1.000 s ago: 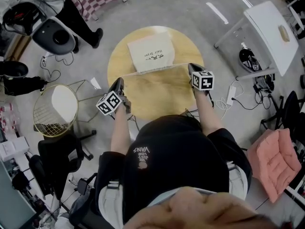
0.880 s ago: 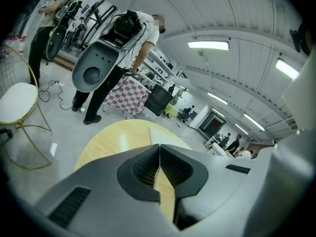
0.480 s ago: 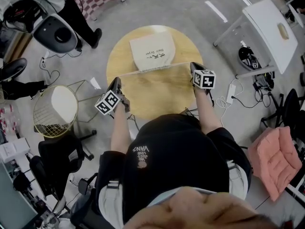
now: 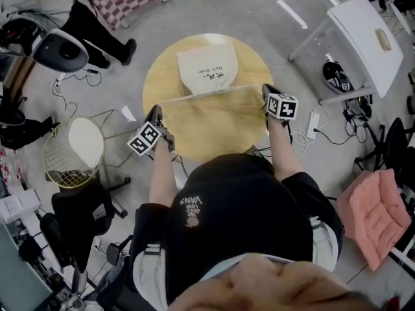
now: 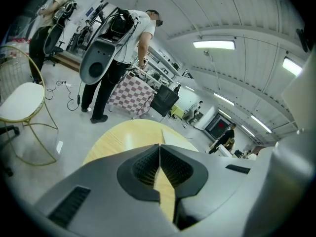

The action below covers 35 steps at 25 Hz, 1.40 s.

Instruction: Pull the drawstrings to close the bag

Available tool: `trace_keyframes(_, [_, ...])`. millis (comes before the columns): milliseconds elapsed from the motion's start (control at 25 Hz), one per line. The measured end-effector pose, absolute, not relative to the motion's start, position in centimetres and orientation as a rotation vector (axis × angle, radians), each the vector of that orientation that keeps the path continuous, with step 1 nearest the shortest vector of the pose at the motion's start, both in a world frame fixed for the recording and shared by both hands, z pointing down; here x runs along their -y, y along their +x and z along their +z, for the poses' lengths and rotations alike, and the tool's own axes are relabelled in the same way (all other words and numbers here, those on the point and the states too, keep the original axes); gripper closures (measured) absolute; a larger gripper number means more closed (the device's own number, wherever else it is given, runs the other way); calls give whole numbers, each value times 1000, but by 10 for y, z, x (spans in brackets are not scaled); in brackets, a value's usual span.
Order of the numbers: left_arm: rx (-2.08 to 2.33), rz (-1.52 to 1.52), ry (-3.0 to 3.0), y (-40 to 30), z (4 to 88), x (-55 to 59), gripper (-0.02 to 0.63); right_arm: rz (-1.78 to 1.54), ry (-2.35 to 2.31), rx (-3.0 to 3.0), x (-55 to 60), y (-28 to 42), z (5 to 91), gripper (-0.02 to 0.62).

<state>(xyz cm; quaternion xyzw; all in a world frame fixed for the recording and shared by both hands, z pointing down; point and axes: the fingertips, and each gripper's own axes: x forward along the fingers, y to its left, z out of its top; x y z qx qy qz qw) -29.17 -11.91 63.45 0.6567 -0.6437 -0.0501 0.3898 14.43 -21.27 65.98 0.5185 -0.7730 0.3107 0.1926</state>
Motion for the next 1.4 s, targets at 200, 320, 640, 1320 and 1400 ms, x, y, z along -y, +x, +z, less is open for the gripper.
trace_keyframes(200, [1638, -142, 1656, -294, 636, 120, 591, 893, 1489, 2154, 214, 157, 660, 594])
trace_keyframes(320, [1631, -150, 1656, -294, 637, 121, 591, 900, 1515, 2140, 213, 164, 659, 594])
trace_keyframes(640, [1638, -143, 1660, -292, 641, 124, 591, 898, 1518, 2135, 211, 170, 664, 594])
trace_keyframes(1320, [1626, 10, 1697, -292, 657, 124, 589, 862, 1422, 2158, 203, 151, 677, 589])
trace_keyframes(1400, [1623, 34, 1703, -288, 657, 123, 589, 883, 1428, 2153, 201, 149, 679, 589])
